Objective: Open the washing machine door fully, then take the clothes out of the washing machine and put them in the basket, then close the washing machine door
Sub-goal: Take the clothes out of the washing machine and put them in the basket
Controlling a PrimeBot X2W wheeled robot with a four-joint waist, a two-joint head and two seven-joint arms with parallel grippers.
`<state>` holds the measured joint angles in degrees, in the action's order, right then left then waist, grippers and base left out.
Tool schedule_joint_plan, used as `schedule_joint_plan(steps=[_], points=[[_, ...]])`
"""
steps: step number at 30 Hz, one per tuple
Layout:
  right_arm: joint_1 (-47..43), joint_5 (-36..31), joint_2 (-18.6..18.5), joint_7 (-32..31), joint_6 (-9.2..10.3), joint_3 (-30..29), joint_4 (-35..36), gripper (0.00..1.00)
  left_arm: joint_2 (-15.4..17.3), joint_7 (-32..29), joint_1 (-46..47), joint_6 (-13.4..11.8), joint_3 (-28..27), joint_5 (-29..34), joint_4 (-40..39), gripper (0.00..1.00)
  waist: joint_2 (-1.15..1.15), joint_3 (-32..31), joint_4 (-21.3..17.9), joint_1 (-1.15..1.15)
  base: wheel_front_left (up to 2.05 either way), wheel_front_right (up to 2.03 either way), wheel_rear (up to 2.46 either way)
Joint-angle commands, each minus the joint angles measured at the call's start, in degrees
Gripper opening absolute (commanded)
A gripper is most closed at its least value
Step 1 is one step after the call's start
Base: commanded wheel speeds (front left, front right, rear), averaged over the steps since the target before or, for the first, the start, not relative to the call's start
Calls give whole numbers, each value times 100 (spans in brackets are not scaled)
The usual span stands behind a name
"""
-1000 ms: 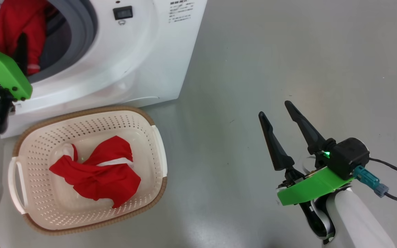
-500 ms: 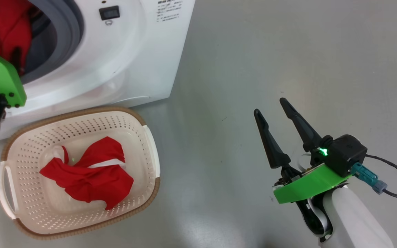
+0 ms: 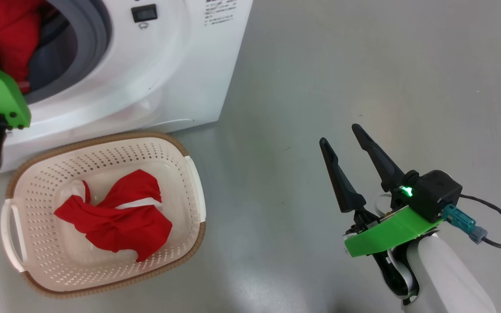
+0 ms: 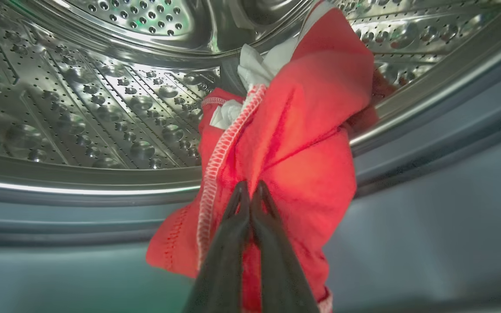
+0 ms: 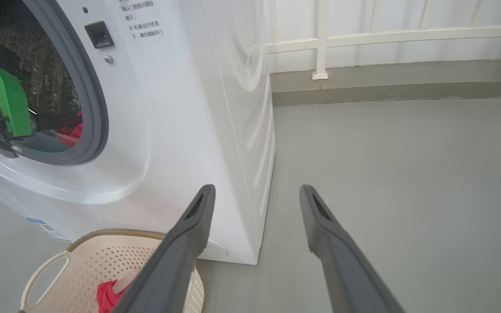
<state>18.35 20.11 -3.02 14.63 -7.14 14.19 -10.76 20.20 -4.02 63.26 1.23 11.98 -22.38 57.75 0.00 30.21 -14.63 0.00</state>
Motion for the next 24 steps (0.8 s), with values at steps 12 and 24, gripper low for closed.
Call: schedule_joint_plan(steps=[12, 24], points=[[27, -20, 14, 37, -35, 90, 68, 100, 54, 1005, -490, 311, -225, -318, -408, 0, 0, -187, 206, 0, 0, 0, 0], [-68, -103, 14, 37, -35, 24, 8, 100, 0, 1809, -1107, 311, -334, -407, -993, 0, 0, -532, 385, 0, 0, 0, 0]])
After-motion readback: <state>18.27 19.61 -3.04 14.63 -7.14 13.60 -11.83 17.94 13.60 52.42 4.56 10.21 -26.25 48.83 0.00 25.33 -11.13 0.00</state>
